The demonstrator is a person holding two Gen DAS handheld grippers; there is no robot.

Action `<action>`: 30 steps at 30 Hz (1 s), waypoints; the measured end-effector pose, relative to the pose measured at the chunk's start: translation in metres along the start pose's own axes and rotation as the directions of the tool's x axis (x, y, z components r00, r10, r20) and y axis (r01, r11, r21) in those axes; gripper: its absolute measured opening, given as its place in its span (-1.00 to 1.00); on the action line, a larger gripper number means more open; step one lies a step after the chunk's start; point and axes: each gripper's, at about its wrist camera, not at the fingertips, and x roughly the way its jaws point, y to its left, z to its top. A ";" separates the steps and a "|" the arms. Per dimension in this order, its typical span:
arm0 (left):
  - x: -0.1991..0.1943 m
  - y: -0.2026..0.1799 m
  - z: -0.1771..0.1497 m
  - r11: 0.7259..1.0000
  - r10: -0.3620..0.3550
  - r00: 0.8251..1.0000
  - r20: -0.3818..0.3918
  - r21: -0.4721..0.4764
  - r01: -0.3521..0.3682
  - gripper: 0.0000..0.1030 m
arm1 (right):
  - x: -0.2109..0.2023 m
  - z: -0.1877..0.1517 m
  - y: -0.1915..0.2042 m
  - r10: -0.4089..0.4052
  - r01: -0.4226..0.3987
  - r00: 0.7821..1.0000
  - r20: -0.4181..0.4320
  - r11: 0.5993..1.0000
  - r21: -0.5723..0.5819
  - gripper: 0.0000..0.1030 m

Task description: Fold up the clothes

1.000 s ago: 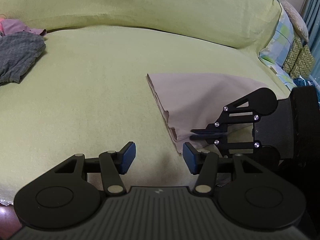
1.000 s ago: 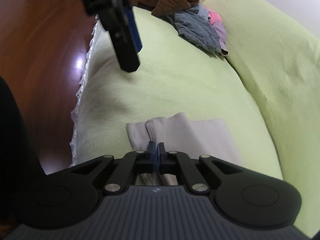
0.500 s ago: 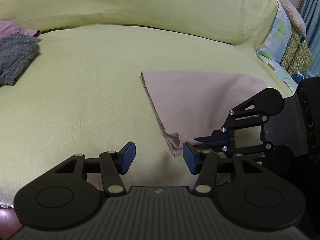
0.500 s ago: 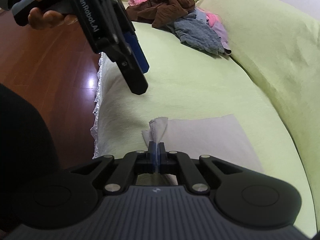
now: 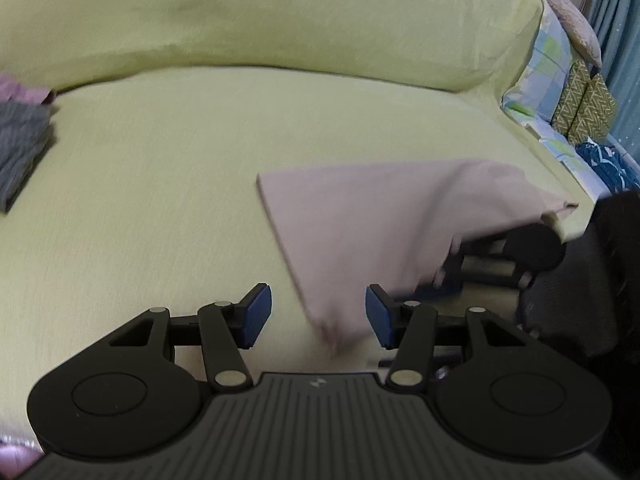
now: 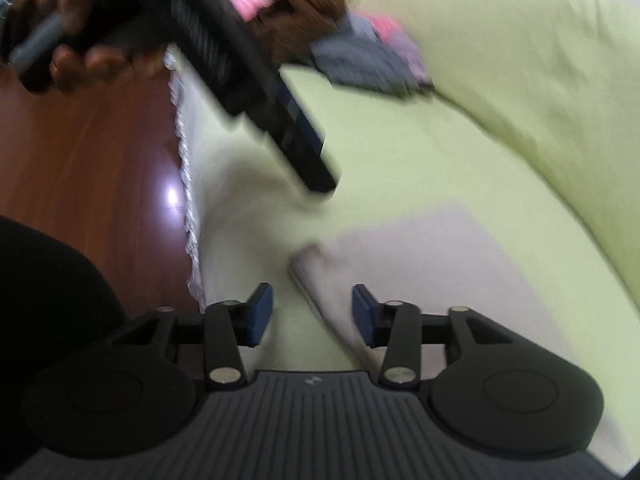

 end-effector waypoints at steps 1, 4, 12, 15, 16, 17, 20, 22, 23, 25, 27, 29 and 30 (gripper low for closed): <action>0.004 -0.005 0.007 1.000 0.004 1.000 0.004 0.012 -0.004 0.09 | -0.006 -0.003 -0.009 -0.010 0.008 1.000 0.024 0.998 0.069 -0.76; 0.015 -0.018 0.023 0.999 -0.008 1.000 0.017 0.038 0.008 0.09 | -0.040 -0.014 -0.041 -0.141 0.116 0.988 0.061 0.947 0.300 -0.72; 0.067 -0.061 0.030 0.996 -0.019 0.999 -0.035 0.089 0.022 0.09 | -0.174 -0.112 -0.114 -0.511 0.453 0.848 -0.139 0.564 0.690 -0.25; 0.081 -0.072 0.025 0.995 -0.014 0.997 -0.070 0.101 0.022 0.09 | -0.219 -0.172 -0.133 -0.529 0.503 0.807 -0.263 0.381 0.776 -0.25; 0.084 -0.074 0.024 0.994 -0.011 0.997 -0.079 0.105 0.019 0.09 | -0.235 -0.193 -0.141 -0.533 0.497 0.798 -0.281 0.319 0.807 -0.25; 0.086 -0.076 0.023 0.994 -0.008 0.996 -0.088 0.109 0.018 0.09 | -0.251 -0.213 -0.148 -0.535 0.489 0.790 -0.299 0.256 0.834 -0.25; 0.092 -0.080 0.022 0.993 0.004 0.994 -0.113 0.117 0.010 0.09 | -0.269 -0.244 -0.168 -0.519 0.402 0.811 -0.272 0.156 0.902 -0.25; 0.096 -0.085 0.024 0.993 0.008 0.993 -0.121 0.119 0.006 0.09 | -0.271 -0.256 -0.177 -0.509 0.340 0.829 -0.231 0.133 0.931 -0.25; 0.099 -0.088 0.025 0.993 0.012 0.992 -0.126 0.120 0.003 0.09 | -0.265 -0.258 -0.181 -0.501 0.317 0.838 -0.216 0.124 0.940 -0.25; 0.104 -0.094 0.027 0.992 0.015 0.991 -0.131 0.123 0.001 0.09 | -0.252 -0.264 -0.191 -0.476 0.278 0.855 -0.204 0.090 0.956 -0.25; 0.106 -0.097 0.027 0.992 0.017 0.991 -0.135 0.128 0.000 0.10 | -0.250 -0.278 -0.193 -0.458 0.259 0.864 -0.210 0.048 0.965 -0.25; 0.108 -0.101 0.027 0.990 0.019 0.989 -0.144 0.139 0.002 0.09 | -0.239 -0.279 -0.186 -0.432 0.247 0.881 -0.193 0.072 0.966 -0.24; 0.108 -0.101 0.026 0.989 0.020 0.989 -0.146 0.145 0.002 0.09 | -0.233 -0.280 -0.183 -0.419 0.240 0.889 -0.184 0.085 0.967 -0.25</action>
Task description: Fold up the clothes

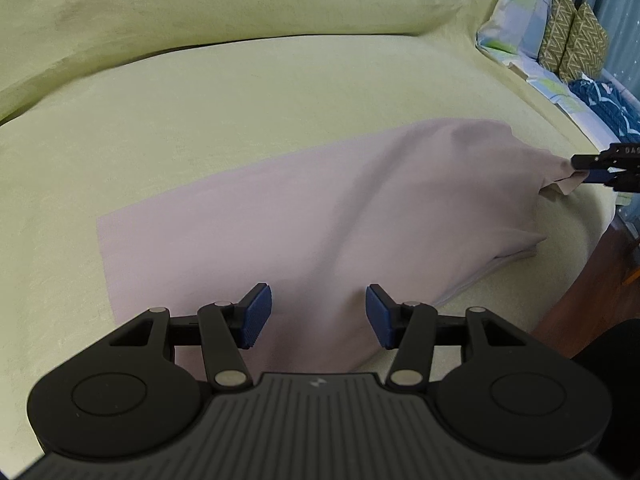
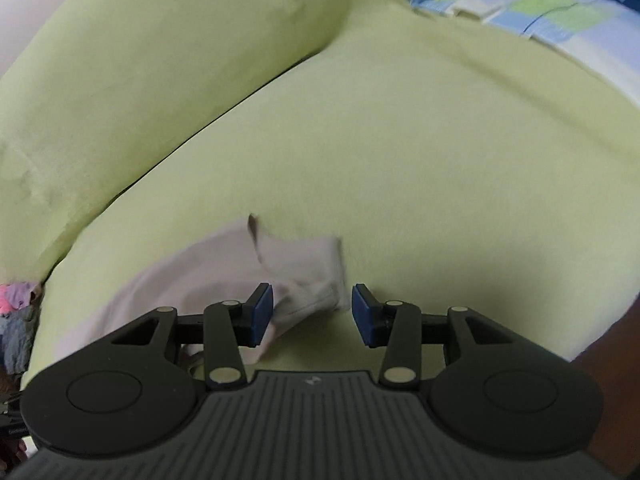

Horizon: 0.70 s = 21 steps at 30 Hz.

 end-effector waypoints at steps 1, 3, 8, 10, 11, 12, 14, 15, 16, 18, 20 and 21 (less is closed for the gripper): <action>0.001 -0.001 -0.001 1.000 0.002 1.000 -0.005 0.009 -0.002 0.09 | 0.002 -0.011 0.002 0.004 -0.005 1.000 -0.030 1.000 -0.031 -0.25; 0.003 -0.001 -0.001 1.000 0.005 1.000 -0.013 0.014 -0.005 0.09 | -0.001 -0.022 0.001 0.014 -0.016 0.999 -0.049 0.999 -0.052 -0.25; 0.000 -0.001 0.004 1.000 0.009 1.000 -0.008 0.029 -0.009 0.09 | -0.019 -0.002 -0.021 0.082 -0.086 0.996 0.037 0.990 0.109 -0.24; -0.001 -0.001 0.006 0.999 0.007 1.000 -0.005 0.034 -0.007 0.09 | -0.018 0.005 -0.027 0.085 -0.090 0.996 0.035 0.984 0.154 -0.24; -0.001 -0.001 0.007 0.999 0.007 1.000 -0.003 0.036 -0.007 0.09 | -0.013 0.009 -0.029 0.084 -0.086 0.996 0.019 0.981 0.172 -0.24; -0.001 -0.001 0.008 0.999 0.007 1.000 -0.002 0.038 -0.007 0.09 | -0.009 0.011 -0.030 0.088 -0.088 0.996 0.008 0.979 0.183 -0.29; 0.000 -0.001 0.008 0.999 0.006 1.000 -0.001 0.040 -0.006 0.09 | 0.001 0.011 -0.036 0.121 -0.113 0.993 -0.015 0.959 0.261 -0.61; 0.000 0.000 0.008 0.999 0.004 1.000 -0.002 0.040 -0.004 0.09 | 0.006 0.012 -0.039 0.129 -0.120 0.991 -0.017 0.953 0.280 -0.74; 0.001 0.000 0.008 0.999 0.002 1.000 -0.003 0.039 -0.002 0.10 | 0.011 0.011 -0.042 0.153 -0.138 0.988 -0.024 0.937 0.321 -0.76; 0.003 0.000 0.007 0.999 0.002 1.000 -0.010 0.041 -0.002 0.10 | 0.014 0.011 -0.044 0.164 -0.150 0.986 -0.010 0.928 0.342 -0.87; 0.003 -0.002 0.007 0.999 0.000 1.000 -0.015 0.046 0.001 0.09 | 0.012 0.013 -0.043 0.161 -0.160 0.987 0.024 0.932 0.325 -0.92; 0.003 -0.003 0.009 0.999 -0.005 1.000 -0.013 0.048 0.006 0.09 | 0.009 0.015 -0.039 0.158 -0.161 0.987 0.032 0.944 0.287 -0.92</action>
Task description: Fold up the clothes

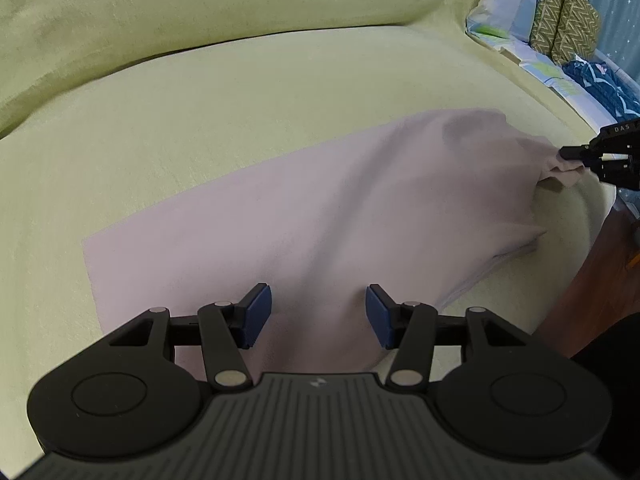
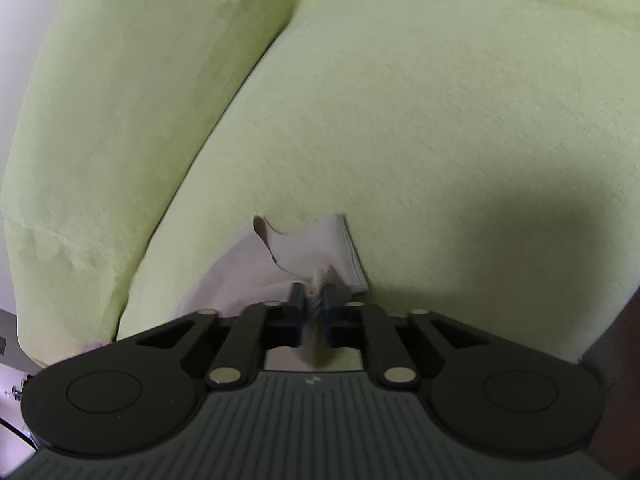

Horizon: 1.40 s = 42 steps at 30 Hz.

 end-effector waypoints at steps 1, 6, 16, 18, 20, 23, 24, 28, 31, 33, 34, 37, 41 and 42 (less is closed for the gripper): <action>-0.002 -0.002 0.003 1.000 -0.014 1.000 0.008 0.007 0.014 0.10 | -0.003 0.000 0.005 0.001 0.000 1.000 0.009 0.999 -0.040 -0.92; 0.007 -0.022 0.035 0.995 -0.084 0.995 0.048 0.059 0.081 0.10 | -0.017 -0.001 0.038 0.007 0.022 0.997 0.082 0.939 -0.343 -0.93; 0.062 -0.068 0.067 0.975 -0.146 0.989 0.001 0.170 0.143 0.12 | 0.000 -0.001 0.022 -0.210 0.222 0.974 0.081 0.831 -0.511 -0.42; 0.061 -0.071 0.069 0.972 -0.158 0.987 0.003 0.176 0.155 0.12 | -0.005 0.006 0.025 -0.208 0.234 0.972 0.109 0.829 -0.508 -0.41; 0.060 -0.074 0.073 0.969 -0.181 0.984 0.003 0.171 0.177 0.12 | -0.009 0.013 0.036 -0.166 0.208 0.978 0.128 0.826 -0.523 -0.52; 0.060 -0.082 0.078 0.963 -0.201 0.980 0.015 0.186 0.195 0.12 | -0.012 0.010 0.050 -0.124 0.160 0.987 0.102 0.805 -0.571 -0.85; 0.060 -0.086 0.080 0.961 -0.206 0.978 0.017 0.192 0.199 0.12 | -0.012 0.004 0.053 -0.123 0.150 0.989 0.087 0.799 -0.583 -0.84; 0.063 -0.093 0.081 0.957 -0.218 0.976 0.015 0.199 0.211 0.12 | -0.008 -0.027 0.060 -0.108 0.093 0.994 0.013 0.778 -0.621 -0.63; 0.068 -0.097 0.079 0.959 -0.215 0.977 0.007 0.193 0.209 0.12 | -0.007 -0.040 0.053 -0.073 0.064 0.997 0.004 0.845 -0.532 -0.59; 0.068 -0.097 0.078 0.959 -0.213 0.977 0.005 0.190 0.208 0.12 | -0.007 -0.040 0.044 -0.066 0.080 0.997 0.046 0.888 -0.453 -0.52; 0.068 -0.097 0.078 0.959 -0.214 0.977 0.005 0.189 0.209 0.12 | -0.007 -0.037 0.039 -0.061 0.083 0.996 0.068 0.914 -0.397 -0.47; 0.066 -0.096 0.078 0.960 -0.212 0.977 0.006 0.187 0.207 0.12 | 0.000 -0.032 0.019 -0.044 0.055 0.998 0.052 0.972 -0.227 -0.46; 0.064 -0.093 0.080 0.962 -0.211 0.977 0.014 0.179 0.205 0.12 | -0.002 -0.035 -0.001 -0.028 0.033 0.996 0.086 0.998 -0.058 -0.45; 0.066 -0.093 0.081 0.962 -0.210 0.978 0.013 0.178 0.205 0.12 | -0.003 -0.038 -0.008 -0.018 0.018 0.994 0.112 1.000 -0.002 -0.45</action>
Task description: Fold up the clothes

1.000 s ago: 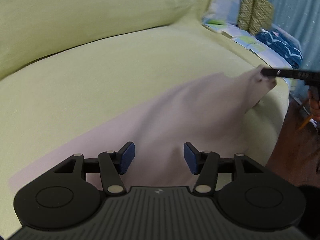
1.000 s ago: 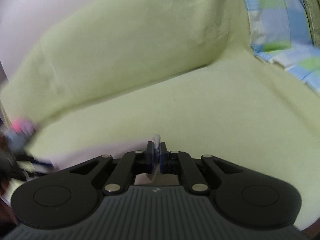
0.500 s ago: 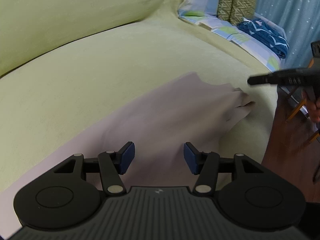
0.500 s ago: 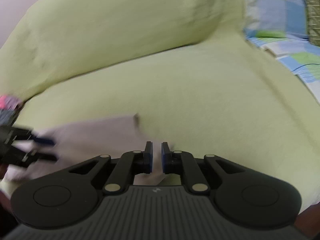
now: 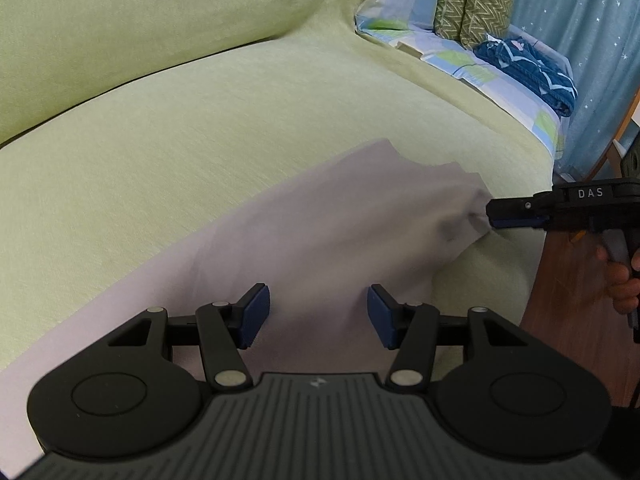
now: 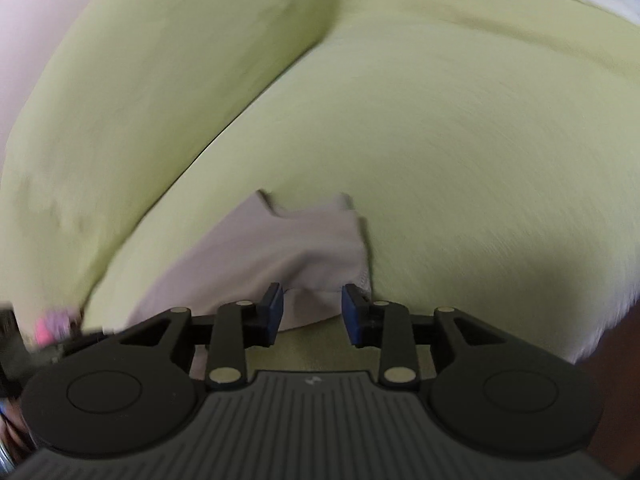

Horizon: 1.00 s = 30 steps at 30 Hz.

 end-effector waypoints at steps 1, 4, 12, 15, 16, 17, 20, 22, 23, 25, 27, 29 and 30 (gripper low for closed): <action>0.001 0.001 0.000 1.000 0.000 1.000 -0.003 -0.003 0.000 0.12 | -0.001 -0.002 -0.007 0.008 -0.010 1.000 0.027 0.998 0.057 -0.44; 0.003 -0.001 -0.002 1.000 0.002 1.000 -0.010 -0.001 -0.003 0.12 | 0.004 -0.005 -0.020 0.012 -0.026 0.997 0.071 0.979 0.203 -0.54; -0.001 -0.003 -0.002 1.000 0.005 1.000 -0.015 0.023 -0.005 0.12 | -0.001 0.000 -0.010 -0.101 0.100 0.995 0.008 0.994 0.042 -0.94; -0.003 0.001 -0.007 1.000 0.015 1.000 -0.021 0.014 -0.015 0.12 | -0.011 0.011 -0.009 -0.152 0.151 0.988 0.000 0.986 -0.074 -0.72; -0.004 0.003 -0.009 1.000 0.016 1.000 -0.021 0.008 -0.016 0.12 | -0.014 0.015 -0.009 -0.169 0.168 0.986 -0.002 0.979 -0.113 -0.53; -0.005 0.004 -0.010 1.000 0.016 1.000 -0.020 0.003 -0.016 0.12 | -0.013 0.022 -0.008 -0.147 0.146 0.989 0.002 0.979 -0.140 -0.44; -0.007 0.005 -0.013 1.000 0.019 1.000 -0.017 -0.009 -0.019 0.12 | -0.005 0.041 -0.006 -0.091 0.089 0.996 -0.001 0.975 -0.203 -0.32; -0.009 0.004 -0.015 1.000 0.021 1.000 -0.019 -0.011 -0.021 0.12 | 0.012 0.052 -0.009 -0.065 0.054 0.997 -0.049 0.977 -0.206 -0.29; -0.009 0.004 -0.015 1.000 0.022 1.000 -0.021 -0.010 -0.022 0.12 | 0.022 0.056 -0.008 -0.064 0.052 0.997 -0.054 0.979 -0.198 -0.29; -0.010 0.004 -0.017 1.000 0.023 0.999 -0.022 -0.012 -0.024 0.12 | 0.030 0.060 -0.008 -0.033 0.019 0.997 -0.068 0.979 -0.203 -0.36; -0.009 0.006 -0.017 1.000 0.024 0.999 -0.021 -0.019 -0.024 0.12 | 0.037 0.063 -0.004 -0.009 -0.017 0.995 -0.101 0.970 -0.244 -0.96; -0.009 0.007 -0.017 0.999 0.025 0.999 -0.020 -0.024 -0.025 0.12 | 0.040 0.065 0.003 -0.025 -0.013 0.993 -0.119 0.951 -0.310 -0.98; -0.009 0.007 -0.017 0.999 0.025 0.999 -0.020 -0.025 -0.026 0.12 | 0.041 0.066 0.006 -0.025 -0.015 0.993 -0.119 0.946 -0.322 -0.98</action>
